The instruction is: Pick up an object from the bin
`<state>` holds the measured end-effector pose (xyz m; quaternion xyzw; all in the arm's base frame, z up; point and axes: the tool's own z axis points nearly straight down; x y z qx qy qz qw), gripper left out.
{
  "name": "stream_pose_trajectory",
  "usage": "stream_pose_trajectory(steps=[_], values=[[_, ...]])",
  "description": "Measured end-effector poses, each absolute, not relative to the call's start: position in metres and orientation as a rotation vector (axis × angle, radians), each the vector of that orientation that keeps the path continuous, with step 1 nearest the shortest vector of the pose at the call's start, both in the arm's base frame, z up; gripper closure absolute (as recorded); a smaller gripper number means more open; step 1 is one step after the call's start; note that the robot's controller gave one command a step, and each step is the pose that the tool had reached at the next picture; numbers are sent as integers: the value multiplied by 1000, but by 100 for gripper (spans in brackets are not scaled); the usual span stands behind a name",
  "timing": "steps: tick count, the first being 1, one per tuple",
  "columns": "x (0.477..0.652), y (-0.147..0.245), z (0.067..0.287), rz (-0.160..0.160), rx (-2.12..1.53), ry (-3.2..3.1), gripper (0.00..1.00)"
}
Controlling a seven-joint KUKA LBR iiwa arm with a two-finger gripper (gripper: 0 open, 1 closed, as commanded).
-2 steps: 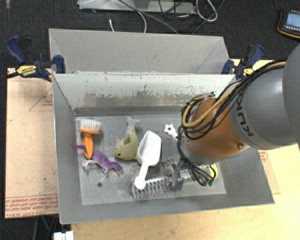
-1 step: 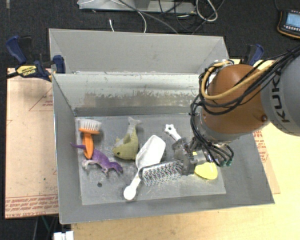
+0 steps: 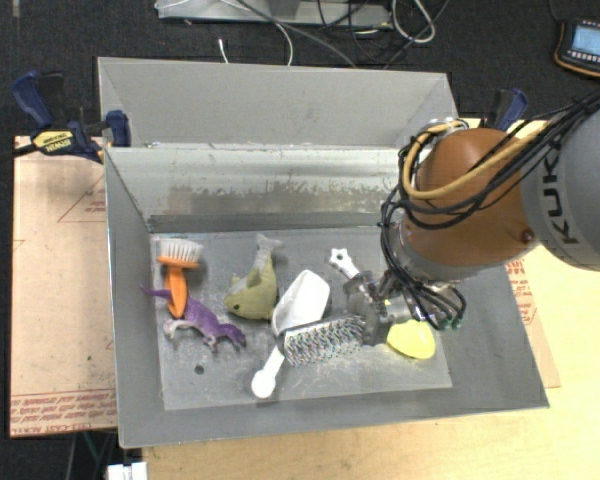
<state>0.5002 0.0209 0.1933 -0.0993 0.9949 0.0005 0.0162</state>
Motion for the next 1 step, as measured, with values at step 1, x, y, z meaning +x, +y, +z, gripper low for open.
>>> stream_pose_trajectory(steps=[1], values=[[499,-20,220,3,-297,3103,100]])
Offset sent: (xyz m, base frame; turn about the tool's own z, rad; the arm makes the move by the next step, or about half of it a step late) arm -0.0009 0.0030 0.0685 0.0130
